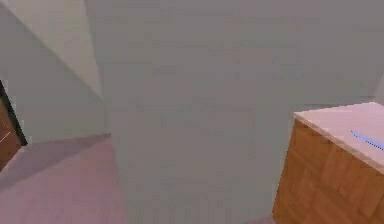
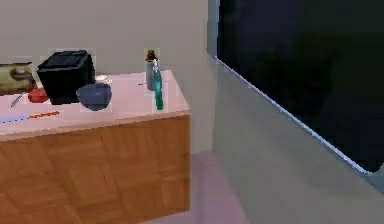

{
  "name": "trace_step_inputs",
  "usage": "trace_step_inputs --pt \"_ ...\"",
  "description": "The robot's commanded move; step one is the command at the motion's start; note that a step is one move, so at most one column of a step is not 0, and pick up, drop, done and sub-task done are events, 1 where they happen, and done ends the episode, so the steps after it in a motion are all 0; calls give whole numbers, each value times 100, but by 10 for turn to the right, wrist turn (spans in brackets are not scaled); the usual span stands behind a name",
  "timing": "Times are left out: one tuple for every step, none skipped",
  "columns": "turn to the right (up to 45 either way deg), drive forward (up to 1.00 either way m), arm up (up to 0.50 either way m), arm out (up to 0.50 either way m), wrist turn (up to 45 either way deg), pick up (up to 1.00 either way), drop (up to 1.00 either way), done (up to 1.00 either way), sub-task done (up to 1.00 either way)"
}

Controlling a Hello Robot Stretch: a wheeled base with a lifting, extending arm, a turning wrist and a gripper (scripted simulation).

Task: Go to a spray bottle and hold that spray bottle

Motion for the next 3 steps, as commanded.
trace_step_inputs --pt "450 0 0 0 0 0 0 0 0" --pt "300 0 0 0 0 0 0 0 0" --pt "0 50 0 0 0 0 0 0 0"
